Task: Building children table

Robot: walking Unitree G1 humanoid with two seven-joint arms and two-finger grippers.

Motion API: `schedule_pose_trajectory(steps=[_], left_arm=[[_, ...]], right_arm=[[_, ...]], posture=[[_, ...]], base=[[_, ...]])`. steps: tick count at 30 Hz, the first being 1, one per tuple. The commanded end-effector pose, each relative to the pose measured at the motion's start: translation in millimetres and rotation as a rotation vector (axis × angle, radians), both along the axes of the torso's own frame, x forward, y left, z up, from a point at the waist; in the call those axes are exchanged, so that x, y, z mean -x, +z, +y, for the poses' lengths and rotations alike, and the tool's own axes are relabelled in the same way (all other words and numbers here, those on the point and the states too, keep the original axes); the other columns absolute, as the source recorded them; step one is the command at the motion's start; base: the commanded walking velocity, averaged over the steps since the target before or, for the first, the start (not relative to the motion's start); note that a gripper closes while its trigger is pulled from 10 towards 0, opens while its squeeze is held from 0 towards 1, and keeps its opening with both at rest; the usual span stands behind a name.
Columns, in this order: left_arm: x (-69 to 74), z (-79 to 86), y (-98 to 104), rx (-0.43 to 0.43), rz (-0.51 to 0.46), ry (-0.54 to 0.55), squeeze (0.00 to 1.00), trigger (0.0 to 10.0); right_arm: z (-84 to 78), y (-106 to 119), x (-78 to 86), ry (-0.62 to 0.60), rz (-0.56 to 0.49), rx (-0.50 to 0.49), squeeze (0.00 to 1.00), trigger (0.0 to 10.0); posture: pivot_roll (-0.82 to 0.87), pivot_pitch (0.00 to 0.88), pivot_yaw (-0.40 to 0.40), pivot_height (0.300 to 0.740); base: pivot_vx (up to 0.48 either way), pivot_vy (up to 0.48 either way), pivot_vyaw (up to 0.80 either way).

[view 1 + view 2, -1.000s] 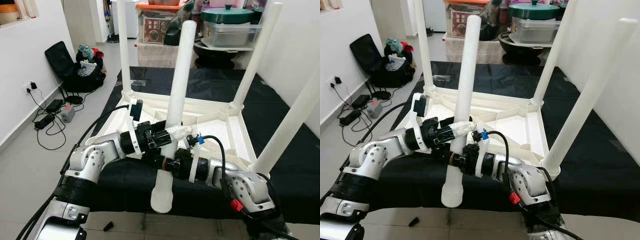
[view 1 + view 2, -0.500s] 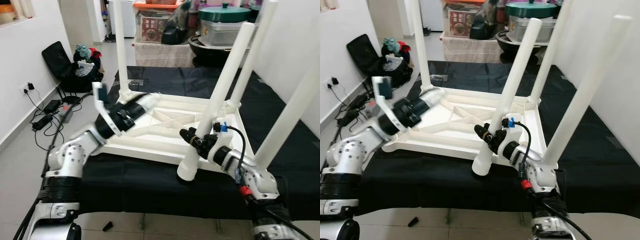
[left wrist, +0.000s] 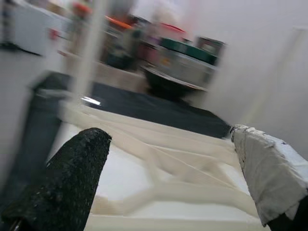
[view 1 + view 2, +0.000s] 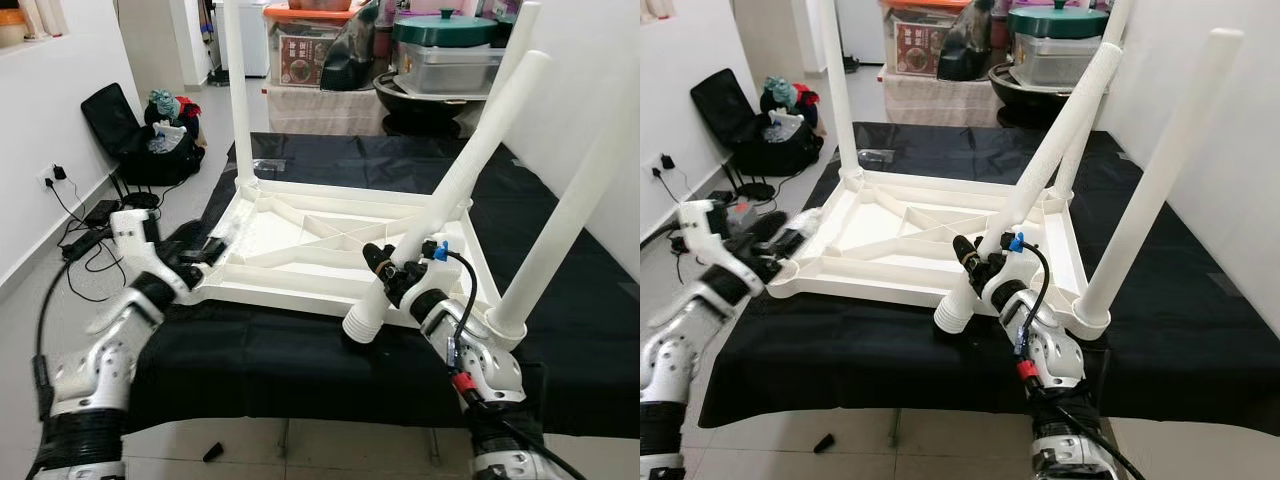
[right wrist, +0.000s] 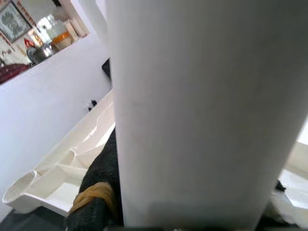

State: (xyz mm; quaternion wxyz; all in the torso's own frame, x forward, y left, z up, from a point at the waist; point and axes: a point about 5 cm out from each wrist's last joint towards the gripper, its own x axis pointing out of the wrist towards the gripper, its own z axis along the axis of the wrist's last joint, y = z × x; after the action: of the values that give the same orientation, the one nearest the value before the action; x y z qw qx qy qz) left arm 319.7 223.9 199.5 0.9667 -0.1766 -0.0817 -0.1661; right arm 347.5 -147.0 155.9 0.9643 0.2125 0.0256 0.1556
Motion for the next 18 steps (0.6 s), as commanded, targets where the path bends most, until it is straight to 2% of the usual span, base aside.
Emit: schedule_pose_trajectory(steps=[1,3,4,5,10,12,14,18], left_arm=[[0.7,8.1,-6,-0.01,0.024,0.052,0.0,10.0],[0.8,13.1,-8,-0.015,0.033,0.095,0.0,10.0],[1.3,19.3,-12,-0.026,0.047,0.145,0.0,10.0],[1.3,19.3,-12,-0.026,0.047,0.145,0.0,10.0],[2.1,40.7,-25,-0.052,0.1,0.332,0.0,10.0],[2.1,40.7,-25,-0.052,0.1,0.332,0.0,10.0],[1.1,50.7,-26,-0.06,0.115,0.4,0.0,10.0],[-0.9,58.7,-26,-0.067,0.126,0.44,0.0,10.0]], right_arm=[[-5.5,15,-1.3,-0.039,-0.074,-0.03,0.0,0.0],[-4.0,19,-0.6,-0.035,-0.085,-0.043,0.0,0.0],[-1.4,30,1.3,-0.011,-0.116,-0.059,0.0,0.0],[-1.4,30,1.3,-0.011,-0.116,-0.059,0.0,0.0],[6.9,66,12.3,0.087,-0.233,-0.085,0.0,0.0],[6.9,66,12.3,0.087,-0.233,-0.085,0.0,0.0],[10.4,74,16.2,0.109,-0.271,-0.088,0.0,0.0],[15.0,78,18.7,0.104,-0.292,-0.086,0.0,0.0]], posture=[[0.1,0.0,-0.064,0.74],[0.1,0.0,-0.064,0.74],[0.1,0.0,-0.066,0.74],[0.1,0.0,-0.066,0.74],[0.1,0.0,-0.068,0.74],[0.1,0.0,-0.068,0.74],[0.1,0.0,-0.068,0.74],[0.1,0.0,-0.065,0.74]], base=[[0.0,0.0,0.0],[0.0,0.0,0.0],[0.0,0.0,0.0],[0.0,0.0,0.0],[0.0,0.0,0.0],[0.0,0.0,0.0],[0.0,0.0,0.0],[0.0,0.0,0.0]])
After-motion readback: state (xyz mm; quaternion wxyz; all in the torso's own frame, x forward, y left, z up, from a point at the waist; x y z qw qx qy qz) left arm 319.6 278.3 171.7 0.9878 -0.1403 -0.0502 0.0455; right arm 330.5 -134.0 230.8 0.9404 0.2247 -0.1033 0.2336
